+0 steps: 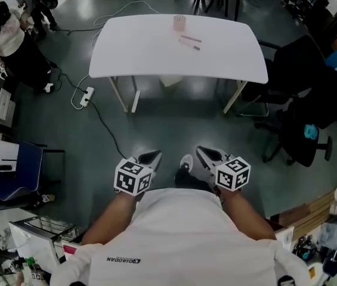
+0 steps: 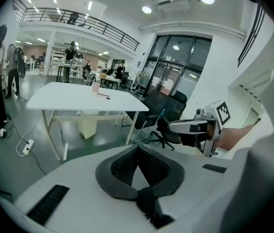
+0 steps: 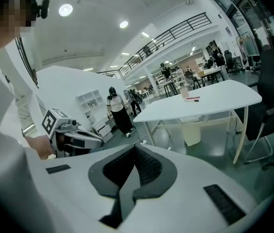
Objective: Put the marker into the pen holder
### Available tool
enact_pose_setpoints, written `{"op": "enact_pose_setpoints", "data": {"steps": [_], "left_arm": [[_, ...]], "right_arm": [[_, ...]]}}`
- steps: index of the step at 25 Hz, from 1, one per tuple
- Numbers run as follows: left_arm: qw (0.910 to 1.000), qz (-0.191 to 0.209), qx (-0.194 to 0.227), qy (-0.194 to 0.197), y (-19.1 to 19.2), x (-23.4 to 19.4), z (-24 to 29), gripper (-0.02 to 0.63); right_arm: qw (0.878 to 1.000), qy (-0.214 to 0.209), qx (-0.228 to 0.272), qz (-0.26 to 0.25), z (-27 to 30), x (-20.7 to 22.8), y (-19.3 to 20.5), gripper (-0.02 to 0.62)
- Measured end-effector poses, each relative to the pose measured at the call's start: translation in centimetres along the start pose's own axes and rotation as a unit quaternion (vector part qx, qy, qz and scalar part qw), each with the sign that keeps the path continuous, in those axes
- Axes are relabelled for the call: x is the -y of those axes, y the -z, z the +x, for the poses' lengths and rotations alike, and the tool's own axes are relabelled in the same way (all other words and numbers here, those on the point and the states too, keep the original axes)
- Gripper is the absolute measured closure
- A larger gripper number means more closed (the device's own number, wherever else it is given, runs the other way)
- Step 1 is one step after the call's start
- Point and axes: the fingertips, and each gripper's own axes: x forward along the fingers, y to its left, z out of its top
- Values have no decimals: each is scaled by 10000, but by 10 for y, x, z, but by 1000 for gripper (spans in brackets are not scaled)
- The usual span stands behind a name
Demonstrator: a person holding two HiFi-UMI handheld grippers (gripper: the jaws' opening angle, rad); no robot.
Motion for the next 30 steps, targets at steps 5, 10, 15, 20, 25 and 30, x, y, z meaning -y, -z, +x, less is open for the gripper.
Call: {"op": "enact_pose_setpoints", "data": {"steps": [5,10,15,20,25,30], "left_arm": [[9996,6,275,103,-70,-13,51,578],[9995,205,223,97,-113,-23,88,578],[9997,166,164,-98,-150,-36,117,578],[9992,264,234,-169,-185,-39,152,578],[9991,330,159,-218,-203,-40,168,578],[9989,340,88,-321,-214,-54,176,578]], "right_arm": [[10000,47,-63,23,22,56,-32,577],[10000,-10,49,24,40,97,-77,577],[9997,-160,174,-50,50,136,-119,577],[9995,-227,229,-61,55,173,-139,577],[9996,-221,190,32,50,196,-142,577],[9995,-216,222,86,55,211,-148,577]]}}
